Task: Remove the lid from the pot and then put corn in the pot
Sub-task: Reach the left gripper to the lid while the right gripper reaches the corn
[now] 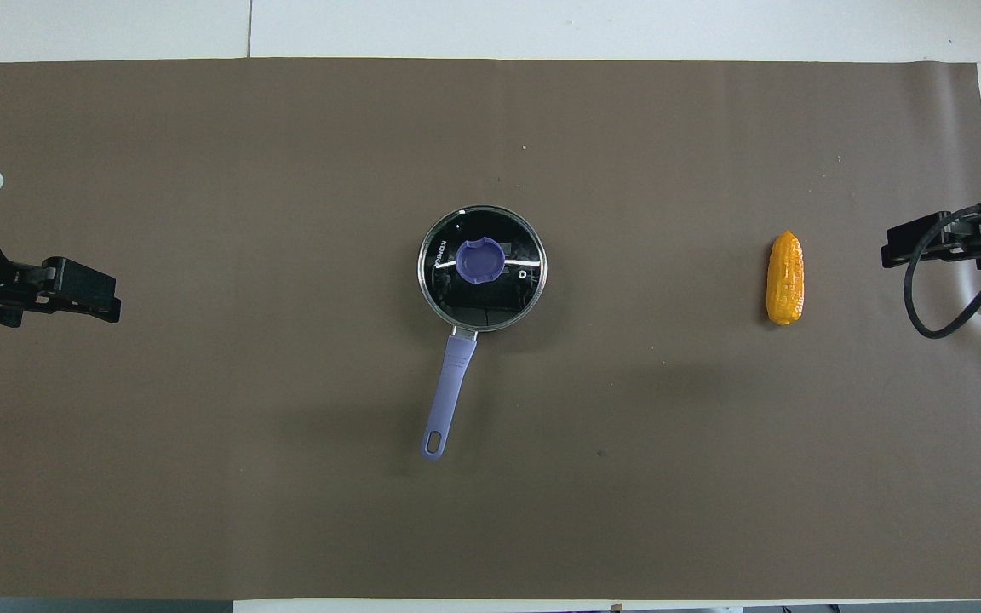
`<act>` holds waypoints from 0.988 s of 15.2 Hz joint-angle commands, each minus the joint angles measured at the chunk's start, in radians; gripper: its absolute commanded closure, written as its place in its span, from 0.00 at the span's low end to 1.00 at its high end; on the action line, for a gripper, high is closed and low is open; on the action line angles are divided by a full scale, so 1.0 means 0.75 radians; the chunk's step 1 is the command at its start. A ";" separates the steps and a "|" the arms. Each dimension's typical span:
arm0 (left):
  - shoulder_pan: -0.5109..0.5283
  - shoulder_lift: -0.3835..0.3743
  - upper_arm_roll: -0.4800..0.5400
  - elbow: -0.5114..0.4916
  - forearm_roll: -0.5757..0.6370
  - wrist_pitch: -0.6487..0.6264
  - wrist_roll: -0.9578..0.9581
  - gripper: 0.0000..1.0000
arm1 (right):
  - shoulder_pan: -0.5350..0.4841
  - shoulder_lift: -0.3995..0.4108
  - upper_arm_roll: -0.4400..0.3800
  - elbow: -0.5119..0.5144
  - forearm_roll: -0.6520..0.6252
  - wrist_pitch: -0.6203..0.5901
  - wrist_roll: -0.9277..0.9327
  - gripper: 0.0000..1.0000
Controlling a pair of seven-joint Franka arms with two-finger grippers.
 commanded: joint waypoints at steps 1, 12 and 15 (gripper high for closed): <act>0.019 -0.024 -0.015 -0.025 -0.020 0.023 0.005 0.00 | -0.009 -0.014 0.010 -0.002 0.002 -0.011 -0.038 0.00; -0.051 -0.010 -0.023 -0.027 -0.034 0.113 -0.040 0.00 | -0.003 -0.061 0.012 -0.102 0.010 0.007 -0.043 0.00; -0.149 0.051 -0.025 -0.006 -0.097 0.172 -0.150 0.00 | 0.048 -0.110 0.012 -0.243 0.019 0.181 0.000 0.00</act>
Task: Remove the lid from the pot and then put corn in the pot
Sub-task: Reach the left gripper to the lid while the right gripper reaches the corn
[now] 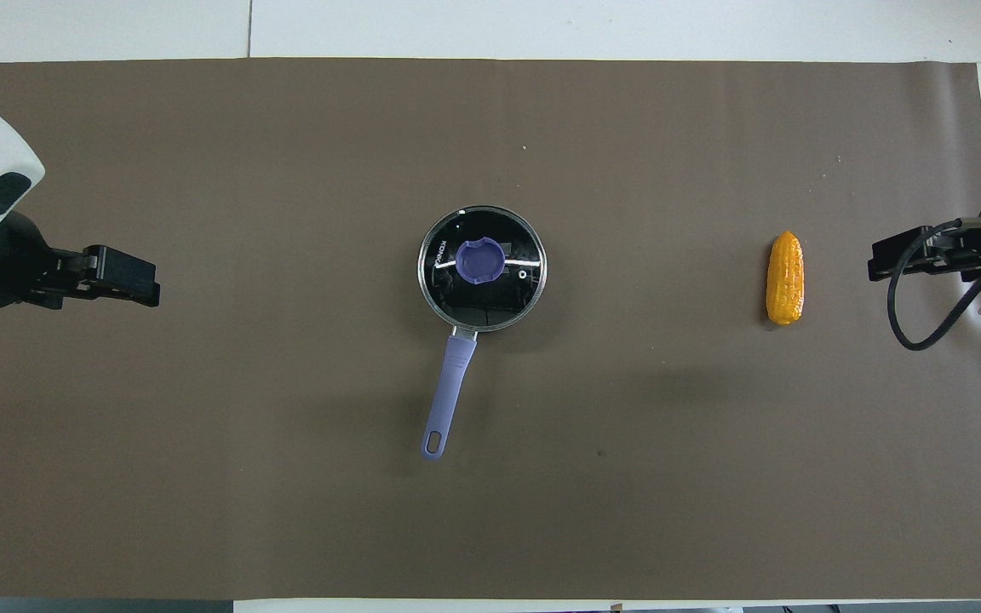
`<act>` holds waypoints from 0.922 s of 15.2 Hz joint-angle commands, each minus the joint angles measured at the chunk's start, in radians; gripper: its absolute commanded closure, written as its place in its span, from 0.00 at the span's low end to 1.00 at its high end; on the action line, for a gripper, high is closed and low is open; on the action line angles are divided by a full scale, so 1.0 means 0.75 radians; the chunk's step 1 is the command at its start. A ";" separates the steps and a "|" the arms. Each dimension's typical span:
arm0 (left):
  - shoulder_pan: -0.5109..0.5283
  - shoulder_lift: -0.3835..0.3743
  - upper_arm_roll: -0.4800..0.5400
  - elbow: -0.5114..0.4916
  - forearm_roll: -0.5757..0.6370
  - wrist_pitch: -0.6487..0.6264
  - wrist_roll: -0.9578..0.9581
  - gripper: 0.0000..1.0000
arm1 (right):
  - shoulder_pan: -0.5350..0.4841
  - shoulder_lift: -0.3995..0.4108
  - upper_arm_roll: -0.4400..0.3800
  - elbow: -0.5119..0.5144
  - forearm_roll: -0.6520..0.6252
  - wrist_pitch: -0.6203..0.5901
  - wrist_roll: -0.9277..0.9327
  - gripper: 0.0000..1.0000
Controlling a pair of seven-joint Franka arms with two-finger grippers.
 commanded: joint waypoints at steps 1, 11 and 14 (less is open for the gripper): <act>-0.131 0.080 0.007 0.028 -0.029 0.071 -0.129 0.00 | 0.060 -0.081 0.010 -0.182 0.016 0.184 0.049 0.00; -0.488 0.506 0.017 0.278 -0.105 0.280 -0.483 0.00 | -0.010 0.121 0.010 -0.638 0.016 0.992 0.033 0.15; -0.567 0.622 0.017 0.418 -0.041 0.264 -0.552 0.00 | -0.022 0.164 0.010 -0.643 0.016 1.019 -0.012 0.20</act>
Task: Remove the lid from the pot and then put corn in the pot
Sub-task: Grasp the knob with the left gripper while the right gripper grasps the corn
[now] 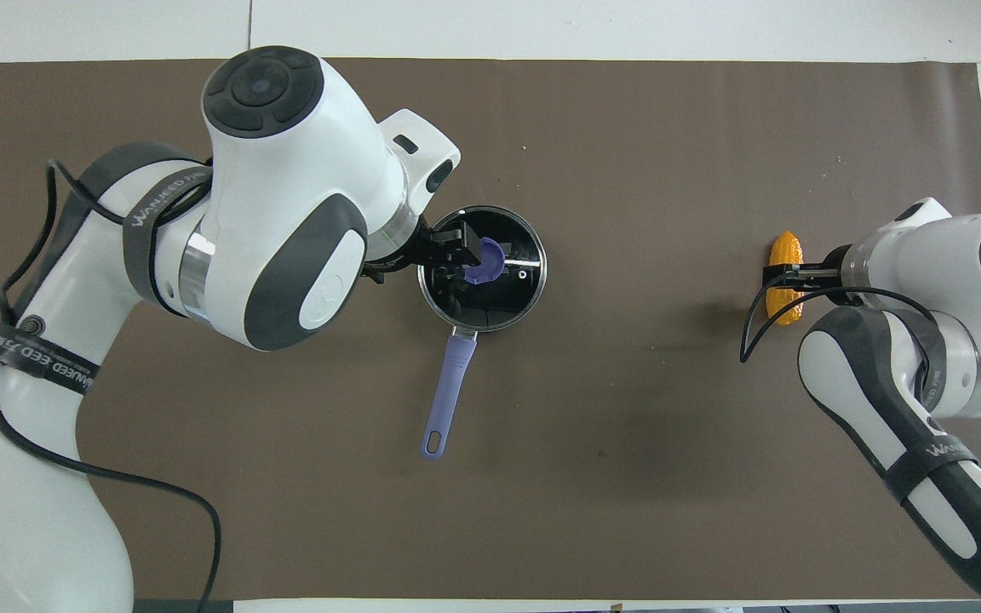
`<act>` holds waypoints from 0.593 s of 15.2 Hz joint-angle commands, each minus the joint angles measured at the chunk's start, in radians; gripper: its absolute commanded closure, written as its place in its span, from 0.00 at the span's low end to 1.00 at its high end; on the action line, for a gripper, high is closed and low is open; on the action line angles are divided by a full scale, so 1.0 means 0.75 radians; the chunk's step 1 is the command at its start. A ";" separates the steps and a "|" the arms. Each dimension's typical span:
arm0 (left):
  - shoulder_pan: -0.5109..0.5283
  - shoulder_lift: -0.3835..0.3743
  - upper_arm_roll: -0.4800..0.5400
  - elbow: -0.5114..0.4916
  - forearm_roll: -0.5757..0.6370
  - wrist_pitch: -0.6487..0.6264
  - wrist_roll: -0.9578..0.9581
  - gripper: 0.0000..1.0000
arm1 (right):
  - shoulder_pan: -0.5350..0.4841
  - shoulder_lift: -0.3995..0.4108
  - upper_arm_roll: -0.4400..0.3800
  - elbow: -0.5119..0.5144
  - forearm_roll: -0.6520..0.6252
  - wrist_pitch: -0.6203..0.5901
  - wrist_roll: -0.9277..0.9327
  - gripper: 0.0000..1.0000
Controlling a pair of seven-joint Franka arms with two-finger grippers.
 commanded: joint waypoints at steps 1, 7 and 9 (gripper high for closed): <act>-0.080 0.141 0.028 0.180 0.060 -0.030 -0.088 0.00 | -0.028 0.002 0.013 -0.021 0.014 0.027 -0.041 0.22; -0.147 0.283 0.032 0.281 0.144 -0.028 -0.186 0.00 | -0.038 0.094 0.013 -0.023 0.014 0.105 -0.128 0.23; -0.147 0.291 0.032 0.281 0.146 -0.020 -0.255 0.00 | -0.036 0.115 0.013 -0.019 0.014 0.121 -0.131 0.25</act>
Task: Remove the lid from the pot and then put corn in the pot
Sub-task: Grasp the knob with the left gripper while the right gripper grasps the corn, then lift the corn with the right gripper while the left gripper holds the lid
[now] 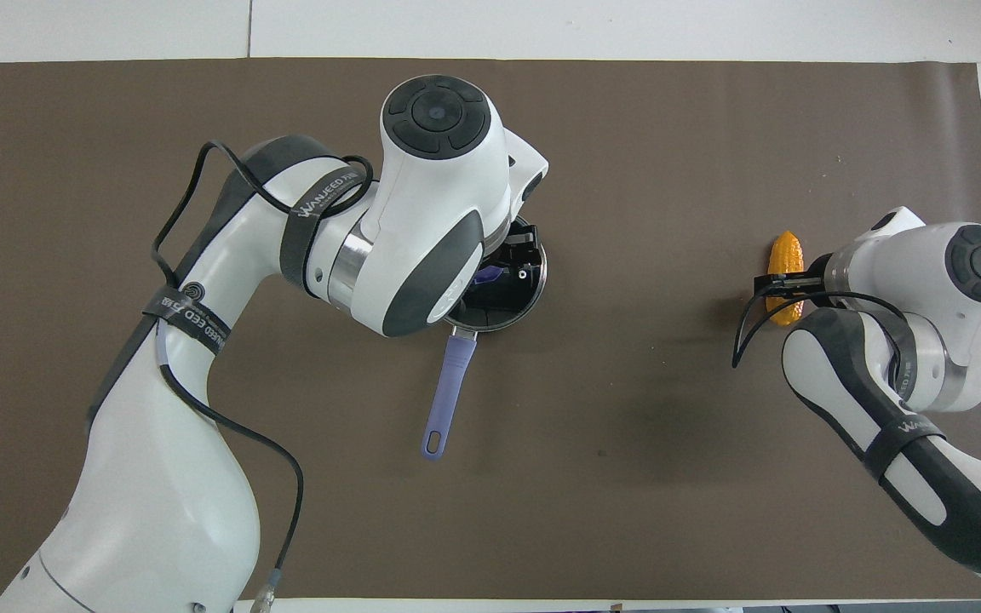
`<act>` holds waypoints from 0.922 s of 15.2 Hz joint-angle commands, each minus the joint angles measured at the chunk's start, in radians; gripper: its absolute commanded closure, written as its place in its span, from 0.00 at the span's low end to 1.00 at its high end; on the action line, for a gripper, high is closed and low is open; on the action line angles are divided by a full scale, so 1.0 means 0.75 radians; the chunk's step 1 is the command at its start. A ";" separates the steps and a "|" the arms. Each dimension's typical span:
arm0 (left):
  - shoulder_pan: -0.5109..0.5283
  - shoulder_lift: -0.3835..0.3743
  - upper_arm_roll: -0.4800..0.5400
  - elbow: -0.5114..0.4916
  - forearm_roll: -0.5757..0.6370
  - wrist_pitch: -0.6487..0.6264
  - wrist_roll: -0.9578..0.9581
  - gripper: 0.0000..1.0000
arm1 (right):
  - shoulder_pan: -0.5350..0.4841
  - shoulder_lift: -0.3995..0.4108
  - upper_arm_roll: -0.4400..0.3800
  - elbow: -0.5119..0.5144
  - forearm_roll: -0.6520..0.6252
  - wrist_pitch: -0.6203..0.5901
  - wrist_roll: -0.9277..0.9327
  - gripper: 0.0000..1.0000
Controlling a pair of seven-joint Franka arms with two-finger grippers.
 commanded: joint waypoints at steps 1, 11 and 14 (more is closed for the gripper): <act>-0.022 0.036 0.022 0.059 0.033 -0.017 -0.094 0.00 | -0.016 0.011 0.009 -0.006 0.014 0.033 -0.040 0.34; -0.024 0.068 0.028 0.030 0.059 0.094 -0.166 0.00 | 0.050 0.044 0.009 0.262 0.002 -0.357 -0.027 1.00; -0.024 0.066 0.028 0.014 0.061 0.108 -0.166 0.00 | 0.052 0.063 0.011 0.362 0.001 -0.478 0.042 1.00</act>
